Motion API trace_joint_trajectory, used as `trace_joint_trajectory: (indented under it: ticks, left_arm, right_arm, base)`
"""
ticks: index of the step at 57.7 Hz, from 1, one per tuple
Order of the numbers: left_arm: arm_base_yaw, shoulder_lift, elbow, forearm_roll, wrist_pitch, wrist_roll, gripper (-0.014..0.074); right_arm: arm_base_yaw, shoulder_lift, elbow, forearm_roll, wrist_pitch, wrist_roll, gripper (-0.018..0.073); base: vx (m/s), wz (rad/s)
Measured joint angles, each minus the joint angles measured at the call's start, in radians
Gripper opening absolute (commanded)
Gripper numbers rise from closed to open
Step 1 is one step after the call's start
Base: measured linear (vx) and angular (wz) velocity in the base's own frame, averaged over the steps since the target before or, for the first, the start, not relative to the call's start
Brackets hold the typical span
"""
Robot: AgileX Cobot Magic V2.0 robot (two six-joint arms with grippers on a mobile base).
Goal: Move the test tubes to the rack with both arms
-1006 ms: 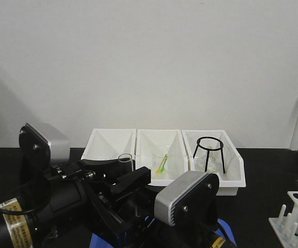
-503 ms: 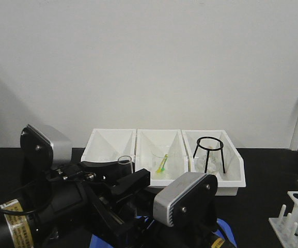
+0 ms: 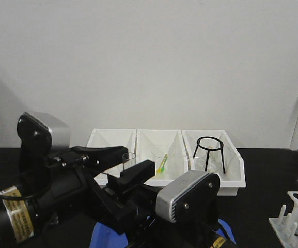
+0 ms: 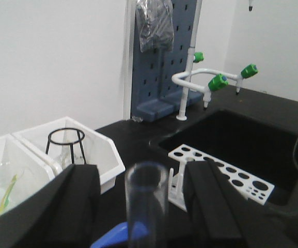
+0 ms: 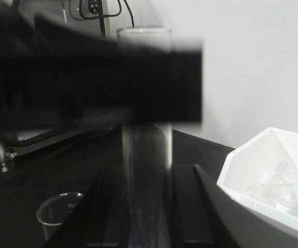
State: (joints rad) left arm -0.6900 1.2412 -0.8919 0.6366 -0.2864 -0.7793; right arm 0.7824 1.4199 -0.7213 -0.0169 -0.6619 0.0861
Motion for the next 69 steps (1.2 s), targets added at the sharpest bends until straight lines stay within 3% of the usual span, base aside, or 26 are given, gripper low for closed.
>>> trace_joint_trajectory:
  ticks: [18,26,36,52,69]
  left_arm:
    - [0.0,-0.037,-0.139,0.0,0.0,0.042,0.0477]
    - [0.0,-0.114,-0.147,0.0,0.056,0.044,0.0477]
    - [0.0,-0.206,-0.147,-0.003,0.262,0.071,0.0477]
    - [0.0,-0.249,-0.147,-0.019,0.578,0.183,0.0477]
    - [0.0,-0.249,-0.147,-0.03,0.737,0.202,0.0477]
  right_arm:
    - [0.0,0.0,0.0,0.024,0.003,-0.016,-0.0007]
    - [-0.002,0.0,0.0,0.165,0.003,-0.095,-0.0007]
    - [-0.059,0.0,0.0,0.343,0.019,-0.256,-0.0007]
    - [-0.322,-0.019,0.07,0.371,0.031,-0.305,-0.0007]
    - [-0.667,-0.092,0.129,0.323,0.026,-0.25,-0.0006]
  base:
    - [0.0,0.0]
    - [0.0,0.0]
    - [0.0,0.0]
    - [0.0,0.0]
    - [0.0,0.0]
